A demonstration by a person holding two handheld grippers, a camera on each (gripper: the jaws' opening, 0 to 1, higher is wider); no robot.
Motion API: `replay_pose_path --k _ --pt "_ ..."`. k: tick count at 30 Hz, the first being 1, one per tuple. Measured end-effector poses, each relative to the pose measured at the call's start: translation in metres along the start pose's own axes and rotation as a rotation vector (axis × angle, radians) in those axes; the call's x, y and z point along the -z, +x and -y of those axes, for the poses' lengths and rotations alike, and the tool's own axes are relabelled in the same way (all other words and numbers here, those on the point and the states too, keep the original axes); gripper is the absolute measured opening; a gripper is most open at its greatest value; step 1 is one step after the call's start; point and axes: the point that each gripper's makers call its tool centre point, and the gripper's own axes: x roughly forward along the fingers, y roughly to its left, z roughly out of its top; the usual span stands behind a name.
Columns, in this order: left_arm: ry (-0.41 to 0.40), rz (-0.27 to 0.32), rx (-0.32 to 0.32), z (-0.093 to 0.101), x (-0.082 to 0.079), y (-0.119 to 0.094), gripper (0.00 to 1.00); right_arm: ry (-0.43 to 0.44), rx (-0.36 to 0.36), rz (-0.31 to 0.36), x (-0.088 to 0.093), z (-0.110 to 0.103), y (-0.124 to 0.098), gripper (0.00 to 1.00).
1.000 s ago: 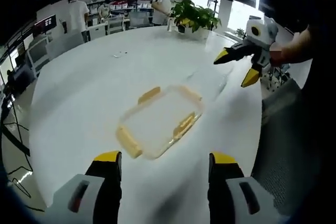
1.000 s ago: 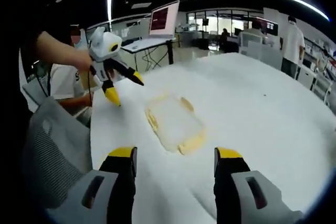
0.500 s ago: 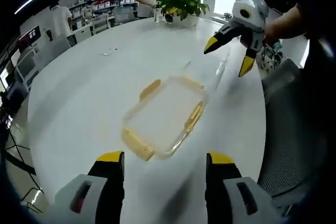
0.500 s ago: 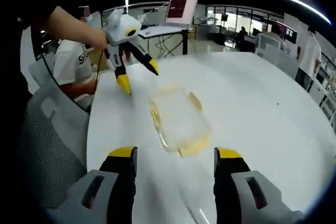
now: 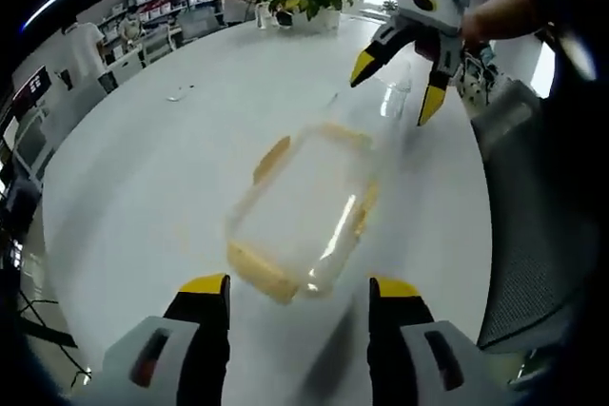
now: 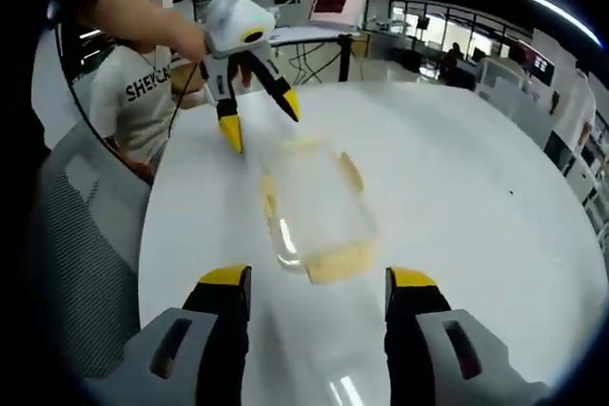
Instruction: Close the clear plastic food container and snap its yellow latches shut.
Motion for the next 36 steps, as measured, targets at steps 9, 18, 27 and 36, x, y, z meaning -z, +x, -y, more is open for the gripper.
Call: replay_pose_path --k 9,18,27,36 --pt "0.096 -0.075 0.029 -0.010 0.008 0.007 0.56 -0.010 -0.027 -0.036 -0.002 0.004 0.015 0.54" --pt "0.182 -0.127 0.052 -0.019 0.009 0.014 0.55 -0.056 -0.049 -0.095 0.000 0.009 0.027 0.54" --pt "0.279 -0.172 0.079 -0.027 0.005 0.022 0.52 -0.089 -0.068 -0.155 0.007 0.013 0.036 0.55" --pt "0.348 -0.239 0.122 -0.030 0.015 0.028 0.47 -0.163 -0.105 -0.228 0.013 0.015 0.045 0.51"
